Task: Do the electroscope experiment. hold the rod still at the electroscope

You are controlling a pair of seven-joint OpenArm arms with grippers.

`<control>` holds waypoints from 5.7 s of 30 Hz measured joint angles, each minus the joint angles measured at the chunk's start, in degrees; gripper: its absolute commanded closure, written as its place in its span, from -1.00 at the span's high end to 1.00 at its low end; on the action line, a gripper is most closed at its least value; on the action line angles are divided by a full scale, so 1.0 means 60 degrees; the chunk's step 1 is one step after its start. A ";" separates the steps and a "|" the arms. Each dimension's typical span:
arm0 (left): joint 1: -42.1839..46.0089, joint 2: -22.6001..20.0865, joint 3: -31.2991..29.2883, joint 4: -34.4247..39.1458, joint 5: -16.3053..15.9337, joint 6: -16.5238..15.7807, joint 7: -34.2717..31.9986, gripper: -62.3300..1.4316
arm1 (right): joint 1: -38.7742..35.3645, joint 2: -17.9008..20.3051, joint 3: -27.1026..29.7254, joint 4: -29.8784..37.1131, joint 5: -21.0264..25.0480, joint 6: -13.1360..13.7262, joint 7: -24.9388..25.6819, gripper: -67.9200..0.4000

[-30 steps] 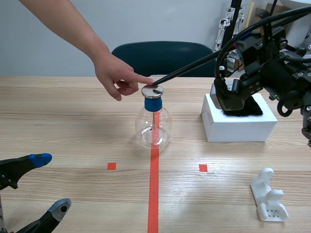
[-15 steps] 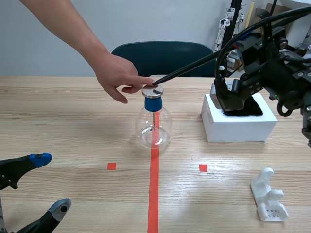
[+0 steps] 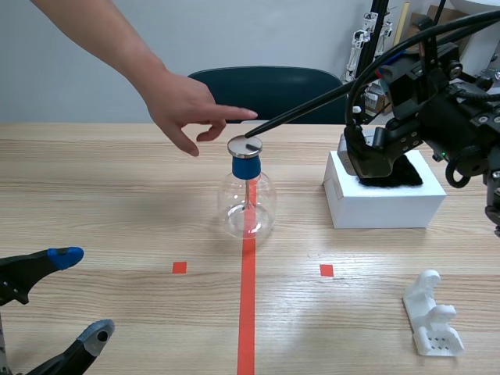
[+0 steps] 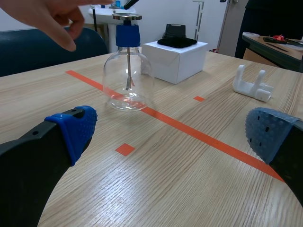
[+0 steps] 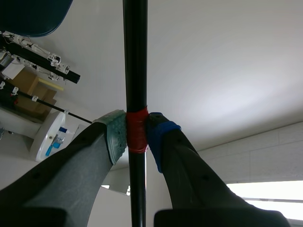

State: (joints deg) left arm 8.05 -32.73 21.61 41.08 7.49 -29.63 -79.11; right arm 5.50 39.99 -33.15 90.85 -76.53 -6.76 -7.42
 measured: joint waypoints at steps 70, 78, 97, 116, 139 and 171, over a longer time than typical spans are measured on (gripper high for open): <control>0.0000 0.0000 0.0000 0.0000 0.0000 0.0000 0.0000 1.00 | -0.7708 -0.1566 0.4630 0.6043 0.1912 -0.0357 0.0025 -0.87; 0.0004 0.0000 0.0000 0.0000 0.0000 0.0000 0.0000 1.00 | -0.9632 -0.2838 0.4674 0.6109 0.2397 -0.1967 0.0878 -0.87; 0.0000 0.0000 0.0000 0.0000 0.0004 0.0000 0.0000 1.00 | -1.1183 -0.3195 0.4754 0.4958 0.4299 -0.1661 0.1953 -0.87; 0.0004 0.0000 0.0000 0.0000 0.0004 0.0000 0.0000 1.00 | -1.1158 -0.3195 0.5005 0.4102 0.4488 -0.1665 0.2980 -0.87; 0.0000 0.0000 0.0000 0.0000 0.0004 0.0000 0.0000 1.00 | -1.1158 -0.3195 0.5005 0.4102 0.4488 -0.1665 0.2976 -0.87; 0.0000 0.0000 0.0000 0.0000 0.0004 0.0000 0.0000 1.00 | -1.1158 -0.3195 0.5005 0.4102 0.4488 -0.1665 0.2976 -0.87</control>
State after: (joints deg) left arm 8.05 -32.73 21.61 41.08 7.51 -29.63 -79.11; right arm -61.45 20.82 -3.11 115.46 -49.60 -16.75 10.44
